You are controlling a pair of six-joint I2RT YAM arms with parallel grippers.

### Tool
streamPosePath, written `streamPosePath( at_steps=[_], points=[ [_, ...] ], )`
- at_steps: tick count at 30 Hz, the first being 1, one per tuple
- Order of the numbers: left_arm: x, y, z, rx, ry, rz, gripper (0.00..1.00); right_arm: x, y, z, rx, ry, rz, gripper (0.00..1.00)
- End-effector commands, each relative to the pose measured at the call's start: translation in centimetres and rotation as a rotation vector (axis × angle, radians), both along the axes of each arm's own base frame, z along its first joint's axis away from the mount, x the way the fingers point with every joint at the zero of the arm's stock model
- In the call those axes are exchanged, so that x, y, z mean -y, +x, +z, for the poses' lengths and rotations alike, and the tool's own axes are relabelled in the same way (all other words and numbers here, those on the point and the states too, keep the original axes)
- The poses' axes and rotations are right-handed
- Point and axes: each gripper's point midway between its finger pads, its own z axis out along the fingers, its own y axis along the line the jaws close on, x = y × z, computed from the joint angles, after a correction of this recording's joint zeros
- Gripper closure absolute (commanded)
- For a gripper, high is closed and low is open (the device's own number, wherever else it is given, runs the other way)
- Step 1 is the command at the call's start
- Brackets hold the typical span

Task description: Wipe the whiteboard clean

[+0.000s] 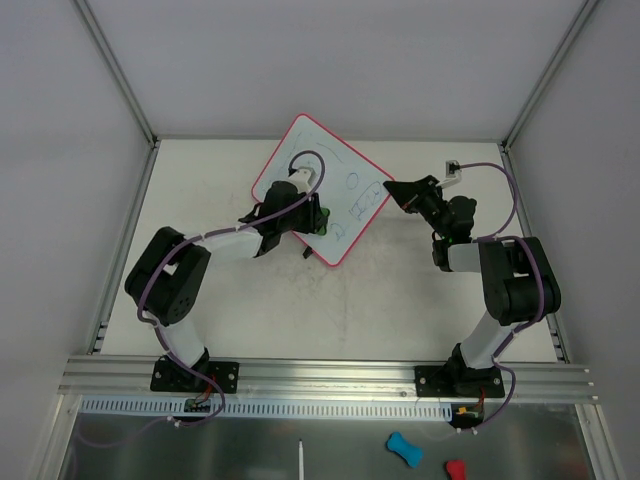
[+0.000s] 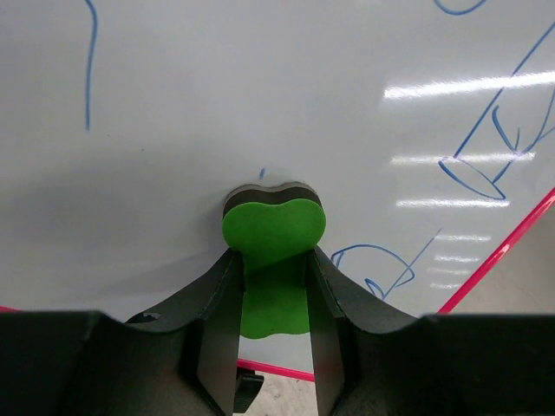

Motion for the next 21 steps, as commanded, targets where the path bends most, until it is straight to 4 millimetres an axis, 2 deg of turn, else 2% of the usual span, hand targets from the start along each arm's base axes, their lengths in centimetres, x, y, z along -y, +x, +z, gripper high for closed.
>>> streamPosePath(
  at_steps=[1,8,17,21],
  points=[
    [2.2,-2.6,-1.1,-0.003,0.017,-0.118,1.0,-2.6,-1.3,2.2,0.092,-0.005,0.123,1.0],
    [3.8,-4.9,-2.2,0.019,0.074,-0.181,1.0,-2.8,-1.4,2.2,0.093,-0.006,0.126,1.0],
    [6.6,-6.5,-2.1,0.068,0.122,-0.236,1.0,-2.7,-1.5,2.3,0.096,-0.006,0.124,1.0],
    [7.2,-6.8,-2.2,0.072,0.131,-0.243,1.0,-2.7,-1.5,2.2,0.094,-0.006,0.126,1.0]
  ],
)
